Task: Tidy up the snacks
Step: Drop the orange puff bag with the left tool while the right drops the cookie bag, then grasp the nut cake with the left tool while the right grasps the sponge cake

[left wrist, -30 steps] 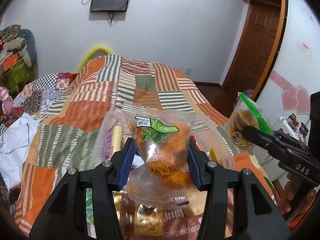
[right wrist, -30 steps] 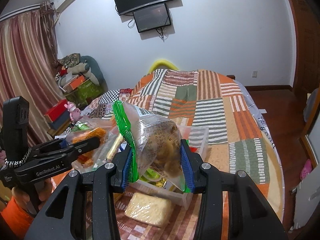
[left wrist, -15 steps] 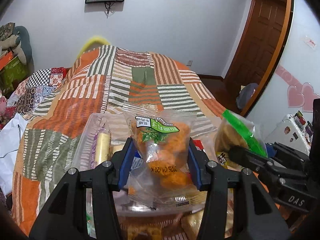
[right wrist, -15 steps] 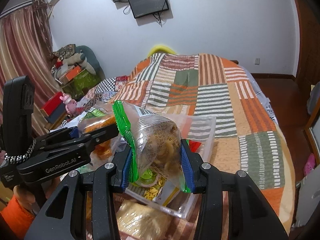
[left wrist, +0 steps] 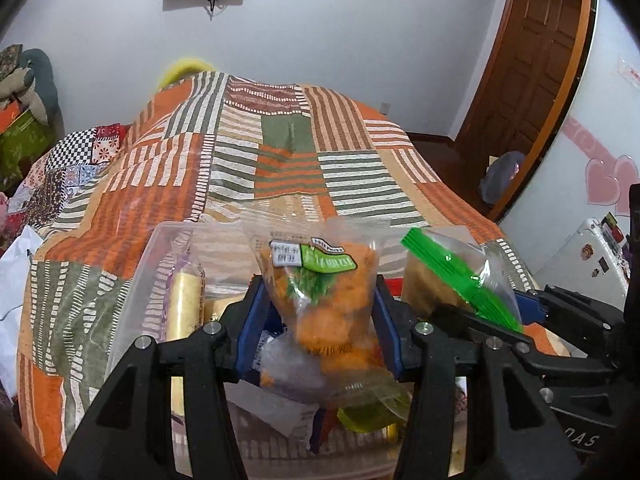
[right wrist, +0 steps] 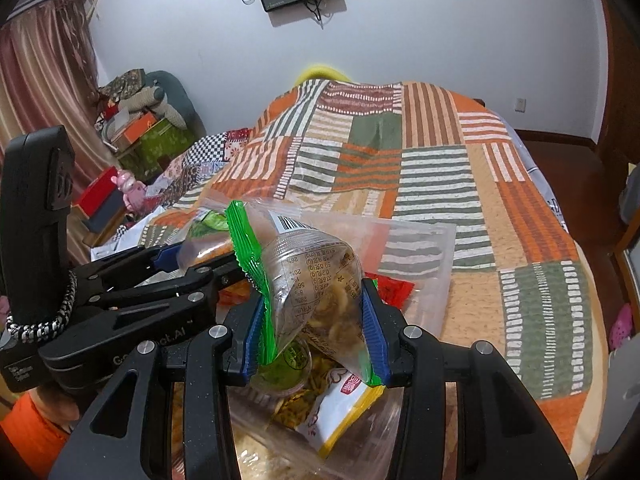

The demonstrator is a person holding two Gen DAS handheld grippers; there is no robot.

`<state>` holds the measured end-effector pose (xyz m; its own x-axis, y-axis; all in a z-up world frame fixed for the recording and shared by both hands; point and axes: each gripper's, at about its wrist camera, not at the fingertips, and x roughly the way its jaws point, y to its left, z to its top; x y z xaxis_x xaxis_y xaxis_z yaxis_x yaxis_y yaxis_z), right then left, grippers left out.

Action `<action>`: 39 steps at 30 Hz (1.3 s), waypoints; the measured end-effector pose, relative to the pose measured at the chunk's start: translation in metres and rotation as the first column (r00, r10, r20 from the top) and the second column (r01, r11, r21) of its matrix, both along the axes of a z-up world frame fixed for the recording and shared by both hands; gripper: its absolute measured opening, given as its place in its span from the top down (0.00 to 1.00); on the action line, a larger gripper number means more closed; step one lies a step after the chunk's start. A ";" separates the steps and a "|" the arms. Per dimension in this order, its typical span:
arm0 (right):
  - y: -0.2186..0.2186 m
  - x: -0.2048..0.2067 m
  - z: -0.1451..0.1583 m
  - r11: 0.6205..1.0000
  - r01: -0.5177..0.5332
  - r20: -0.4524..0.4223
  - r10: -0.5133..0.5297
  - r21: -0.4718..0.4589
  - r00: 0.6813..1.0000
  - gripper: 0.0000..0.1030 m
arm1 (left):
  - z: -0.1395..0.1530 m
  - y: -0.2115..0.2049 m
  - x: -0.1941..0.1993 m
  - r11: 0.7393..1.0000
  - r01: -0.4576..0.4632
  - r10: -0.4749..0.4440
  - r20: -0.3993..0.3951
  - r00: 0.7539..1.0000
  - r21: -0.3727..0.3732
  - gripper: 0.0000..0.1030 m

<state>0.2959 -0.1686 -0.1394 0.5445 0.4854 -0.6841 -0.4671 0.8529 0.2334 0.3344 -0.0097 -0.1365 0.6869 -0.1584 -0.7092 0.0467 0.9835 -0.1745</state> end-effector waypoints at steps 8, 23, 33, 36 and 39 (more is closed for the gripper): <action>0.000 0.004 -0.006 1.000 -0.002 -0.025 0.002 -0.028 1.000 0.57 | 0.003 0.007 -0.002 0.999 -0.034 0.034 0.025 0.999 -0.005 0.36; -0.016 -0.023 0.017 1.000 0.018 0.009 -0.018 -0.005 1.000 0.40 | 0.032 0.021 -0.045 0.999 -0.040 0.039 0.077 0.996 0.010 0.32; -0.015 -0.067 0.033 0.998 -0.004 0.102 0.010 -0.062 0.995 0.33 | 0.042 0.030 -0.091 0.999 -0.029 0.026 0.078 0.997 0.035 0.29; -0.013 -0.078 0.030 0.997 -0.022 0.106 0.030 -0.078 0.994 0.32 | 0.039 0.030 -0.106 0.999 -0.019 0.016 0.067 0.998 0.047 0.27; -0.010 -0.086 0.028 0.994 -0.031 0.110 0.042 -0.101 0.993 0.31 | 0.033 0.029 -0.121 0.998 -0.004 0.001 0.048 0.999 0.065 0.27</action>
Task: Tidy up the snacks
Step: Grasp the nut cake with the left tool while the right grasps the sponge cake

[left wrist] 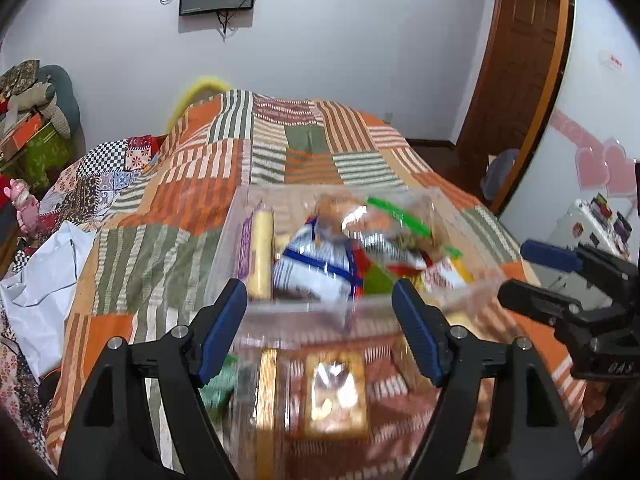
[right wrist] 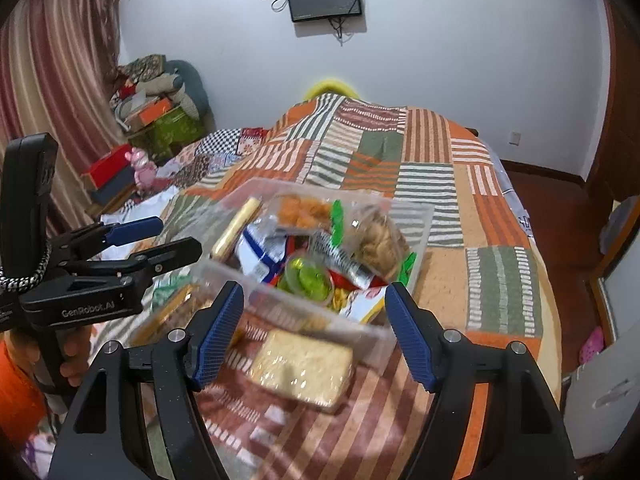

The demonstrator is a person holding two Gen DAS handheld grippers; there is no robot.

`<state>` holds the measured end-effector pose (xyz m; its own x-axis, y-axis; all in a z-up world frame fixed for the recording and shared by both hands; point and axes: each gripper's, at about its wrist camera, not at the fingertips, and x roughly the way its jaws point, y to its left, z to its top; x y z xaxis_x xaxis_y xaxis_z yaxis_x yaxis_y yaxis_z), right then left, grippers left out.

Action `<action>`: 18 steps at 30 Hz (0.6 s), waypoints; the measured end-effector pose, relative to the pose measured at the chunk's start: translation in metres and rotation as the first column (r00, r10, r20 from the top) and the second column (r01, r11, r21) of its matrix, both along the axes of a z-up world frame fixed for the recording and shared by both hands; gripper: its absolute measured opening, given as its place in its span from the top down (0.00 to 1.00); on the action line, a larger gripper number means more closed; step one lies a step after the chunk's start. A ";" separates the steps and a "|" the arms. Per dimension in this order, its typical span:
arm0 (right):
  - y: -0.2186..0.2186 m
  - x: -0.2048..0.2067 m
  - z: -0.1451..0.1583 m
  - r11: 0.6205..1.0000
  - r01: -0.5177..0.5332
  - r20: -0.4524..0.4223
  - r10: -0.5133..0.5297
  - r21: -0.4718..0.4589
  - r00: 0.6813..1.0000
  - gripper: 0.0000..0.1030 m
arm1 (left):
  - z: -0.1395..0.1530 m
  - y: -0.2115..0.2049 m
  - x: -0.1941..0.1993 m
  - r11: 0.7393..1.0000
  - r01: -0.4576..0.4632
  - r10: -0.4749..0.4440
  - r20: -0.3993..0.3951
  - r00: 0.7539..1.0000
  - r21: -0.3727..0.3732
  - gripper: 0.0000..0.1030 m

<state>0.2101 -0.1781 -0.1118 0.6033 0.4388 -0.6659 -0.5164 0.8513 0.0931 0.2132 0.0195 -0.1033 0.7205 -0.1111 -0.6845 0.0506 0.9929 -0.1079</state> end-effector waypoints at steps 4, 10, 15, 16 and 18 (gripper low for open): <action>0.002 -0.008 -0.010 1.000 0.002 -0.017 -0.002 -0.013 1.000 0.24 | -0.011 -0.001 -0.017 1.000 0.017 -0.017 -0.032 0.999 0.007 0.27; 0.007 -0.014 -0.034 0.999 0.005 -0.091 -0.007 -0.032 0.996 0.18 | -0.026 0.000 -0.030 0.999 0.034 -0.034 -0.081 0.996 -0.005 0.27; 0.016 -0.011 -0.054 0.998 0.002 -0.161 -0.012 -0.062 0.987 0.18 | -0.036 0.003 -0.034 0.999 0.035 -0.038 -0.105 0.994 -0.034 0.27; 0.019 -0.010 -0.057 0.998 -0.001 -0.174 -0.011 -0.066 0.985 0.18 | -0.037 0.003 -0.035 0.999 0.034 -0.038 -0.109 0.993 -0.038 0.27; 0.023 -0.009 -0.062 0.997 -0.003 -0.184 -0.012 -0.077 0.983 0.17 | -0.041 0.004 -0.035 0.998 0.036 -0.042 -0.120 0.992 -0.049 0.27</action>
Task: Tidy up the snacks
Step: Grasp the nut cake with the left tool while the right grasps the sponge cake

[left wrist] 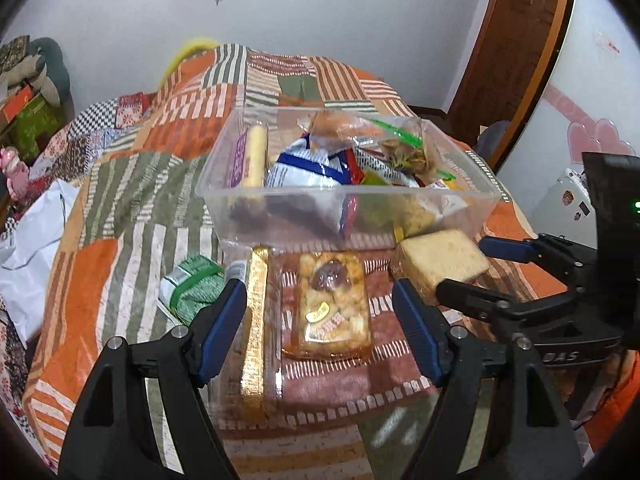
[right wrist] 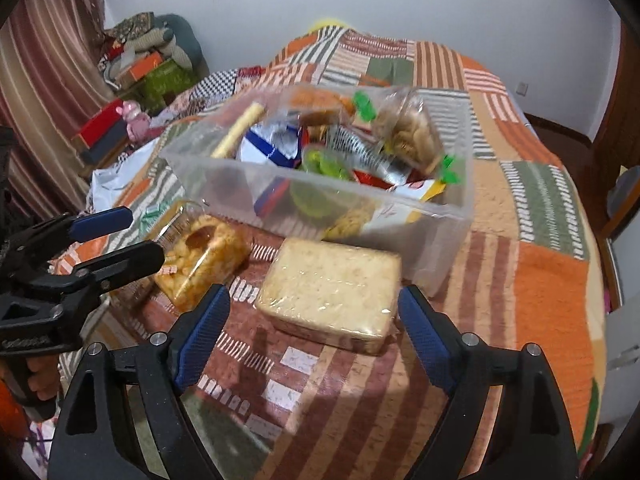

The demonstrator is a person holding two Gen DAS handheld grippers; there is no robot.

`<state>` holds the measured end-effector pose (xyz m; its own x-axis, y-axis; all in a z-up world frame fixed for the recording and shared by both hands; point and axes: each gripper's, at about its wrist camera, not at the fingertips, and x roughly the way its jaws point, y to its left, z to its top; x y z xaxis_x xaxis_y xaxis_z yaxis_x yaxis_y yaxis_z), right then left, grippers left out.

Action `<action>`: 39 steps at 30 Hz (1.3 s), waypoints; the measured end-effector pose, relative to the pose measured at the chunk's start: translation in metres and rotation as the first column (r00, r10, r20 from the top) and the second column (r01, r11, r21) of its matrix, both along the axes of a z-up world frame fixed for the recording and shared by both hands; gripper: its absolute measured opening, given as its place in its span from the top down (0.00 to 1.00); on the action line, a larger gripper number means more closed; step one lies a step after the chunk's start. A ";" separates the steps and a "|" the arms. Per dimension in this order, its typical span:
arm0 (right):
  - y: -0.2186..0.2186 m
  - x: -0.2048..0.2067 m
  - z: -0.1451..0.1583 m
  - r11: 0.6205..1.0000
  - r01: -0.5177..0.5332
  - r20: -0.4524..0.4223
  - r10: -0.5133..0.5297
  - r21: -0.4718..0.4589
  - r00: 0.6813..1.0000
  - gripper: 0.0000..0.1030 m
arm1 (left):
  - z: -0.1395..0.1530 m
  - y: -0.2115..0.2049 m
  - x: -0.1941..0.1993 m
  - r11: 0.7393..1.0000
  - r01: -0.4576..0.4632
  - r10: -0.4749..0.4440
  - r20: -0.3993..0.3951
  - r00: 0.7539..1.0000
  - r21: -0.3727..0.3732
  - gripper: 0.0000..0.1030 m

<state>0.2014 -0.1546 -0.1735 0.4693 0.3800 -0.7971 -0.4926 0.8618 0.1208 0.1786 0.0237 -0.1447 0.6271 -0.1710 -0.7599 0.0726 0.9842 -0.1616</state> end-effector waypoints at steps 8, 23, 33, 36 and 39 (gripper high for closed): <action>0.011 0.002 -0.008 0.998 0.002 0.039 0.000 -0.066 0.999 0.07 | -0.006 -0.011 0.001 0.999 0.033 -0.033 0.001 0.999 -0.002 0.36; -0.018 0.005 -0.016 0.999 0.030 -0.061 -0.027 0.042 0.998 0.20 | -0.040 -0.017 0.032 0.999 0.031 -0.035 -0.102 0.994 -0.041 0.44; -0.018 -0.002 -0.009 0.998 0.021 -0.031 -0.019 0.051 0.999 0.22 | -0.048 -0.032 0.039 0.999 0.032 -0.028 -0.095 0.995 0.042 0.57; -0.021 -0.005 -0.005 0.998 0.019 -0.024 -0.017 0.061 1.000 0.22 | -0.047 -0.029 0.037 0.999 0.033 -0.031 -0.091 0.995 0.017 0.57; -0.023 -0.008 0.000 0.998 0.017 -0.007 -0.016 0.065 1.000 0.22 | -0.042 -0.025 0.032 1.000 0.029 -0.029 -0.084 0.996 -0.006 0.57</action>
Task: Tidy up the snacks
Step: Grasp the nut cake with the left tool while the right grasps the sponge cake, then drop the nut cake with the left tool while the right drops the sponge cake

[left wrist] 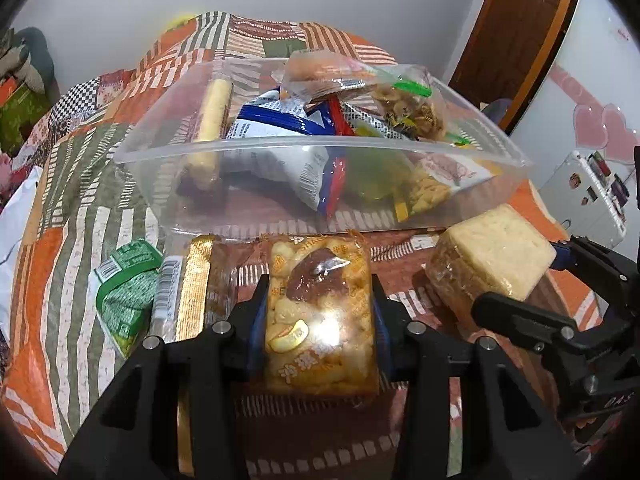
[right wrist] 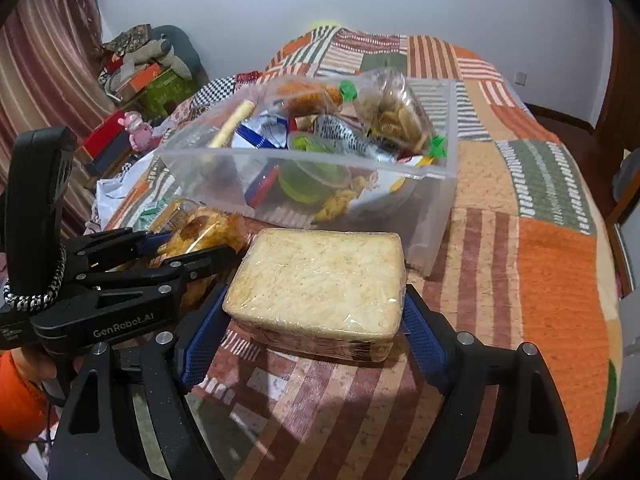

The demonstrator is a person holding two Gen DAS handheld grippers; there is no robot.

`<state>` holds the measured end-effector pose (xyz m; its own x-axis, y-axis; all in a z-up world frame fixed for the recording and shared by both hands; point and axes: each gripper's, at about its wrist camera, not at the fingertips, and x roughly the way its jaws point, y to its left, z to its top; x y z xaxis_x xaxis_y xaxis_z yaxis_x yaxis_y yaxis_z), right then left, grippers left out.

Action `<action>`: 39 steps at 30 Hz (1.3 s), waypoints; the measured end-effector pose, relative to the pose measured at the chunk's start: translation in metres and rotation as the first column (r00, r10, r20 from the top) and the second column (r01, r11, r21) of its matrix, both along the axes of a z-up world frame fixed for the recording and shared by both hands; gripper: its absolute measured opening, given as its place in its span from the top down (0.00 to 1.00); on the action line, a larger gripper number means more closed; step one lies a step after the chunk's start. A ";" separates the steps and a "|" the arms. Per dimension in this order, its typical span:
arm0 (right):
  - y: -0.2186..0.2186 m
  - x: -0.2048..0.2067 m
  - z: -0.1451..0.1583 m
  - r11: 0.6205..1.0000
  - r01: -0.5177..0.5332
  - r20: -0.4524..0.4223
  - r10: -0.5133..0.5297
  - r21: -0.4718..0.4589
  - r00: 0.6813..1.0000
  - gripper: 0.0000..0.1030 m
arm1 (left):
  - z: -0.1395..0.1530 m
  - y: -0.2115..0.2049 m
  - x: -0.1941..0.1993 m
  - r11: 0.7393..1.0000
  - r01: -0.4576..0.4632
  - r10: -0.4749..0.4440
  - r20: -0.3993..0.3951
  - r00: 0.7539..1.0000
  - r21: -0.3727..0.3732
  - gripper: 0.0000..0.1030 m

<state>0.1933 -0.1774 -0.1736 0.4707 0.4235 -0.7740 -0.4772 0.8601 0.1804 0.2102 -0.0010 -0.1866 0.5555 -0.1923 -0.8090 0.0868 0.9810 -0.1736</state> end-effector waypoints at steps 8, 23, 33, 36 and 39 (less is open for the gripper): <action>-0.002 -0.009 0.022 1.000 -0.001 0.070 0.000 0.016 0.998 0.22 | 0.031 0.004 -0.017 1.000 -0.003 0.004 0.079 0.997 -0.011 0.57; -0.002 -0.003 0.060 0.998 0.014 0.194 -0.026 0.063 0.981 0.22 | 0.092 0.021 -0.019 0.997 -0.041 0.056 0.249 0.967 -0.062 0.57; -0.007 0.012 0.078 0.995 0.044 0.250 -0.065 0.091 0.966 0.22 | 0.104 0.034 0.004 0.995 -0.067 0.085 0.285 0.955 -0.073 0.57; -0.006 0.019 0.076 0.994 0.052 0.250 -0.073 0.092 0.965 0.22 | 0.104 0.037 0.011 0.994 -0.077 0.097 0.292 0.952 -0.079 0.57; -0.006 0.024 0.070 0.994 0.056 0.232 -0.076 0.091 0.970 0.22 | 0.102 0.040 0.020 0.993 -0.085 0.107 0.291 0.951 -0.087 0.57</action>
